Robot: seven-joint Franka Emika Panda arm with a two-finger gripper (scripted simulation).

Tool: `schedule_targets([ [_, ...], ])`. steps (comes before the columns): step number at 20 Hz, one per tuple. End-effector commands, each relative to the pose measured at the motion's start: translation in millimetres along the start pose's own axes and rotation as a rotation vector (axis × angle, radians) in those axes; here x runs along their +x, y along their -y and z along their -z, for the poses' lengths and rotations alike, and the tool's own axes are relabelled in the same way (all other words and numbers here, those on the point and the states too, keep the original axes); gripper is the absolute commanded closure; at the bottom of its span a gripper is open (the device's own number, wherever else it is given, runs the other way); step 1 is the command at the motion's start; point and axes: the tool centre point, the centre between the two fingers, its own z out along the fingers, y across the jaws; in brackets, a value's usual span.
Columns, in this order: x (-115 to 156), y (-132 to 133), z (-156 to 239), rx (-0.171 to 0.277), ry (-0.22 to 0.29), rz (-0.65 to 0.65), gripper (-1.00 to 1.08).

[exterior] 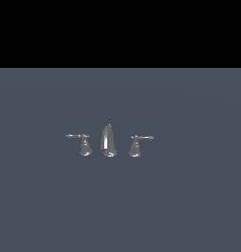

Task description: Turn on the faucet by rotating a designated handle.

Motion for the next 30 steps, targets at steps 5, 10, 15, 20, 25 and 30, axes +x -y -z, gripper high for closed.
schedule_targets([
  [5,2,1,-3,0.000,0.000,-0.011,1.08],
  [10,9,4,-15,-0.002,-0.002,-0.054,1.08],
  [15,22,9,-36,-0.005,-0.004,-0.131,1.08],
  [20,42,14,-66,-0.008,-0.008,-0.242,1.08],
  [25,67,17,-102,-0.013,-0.012,-0.375,1.08],
  [30,93,17,-138,-0.017,-0.016,-0.509,1.08],
])
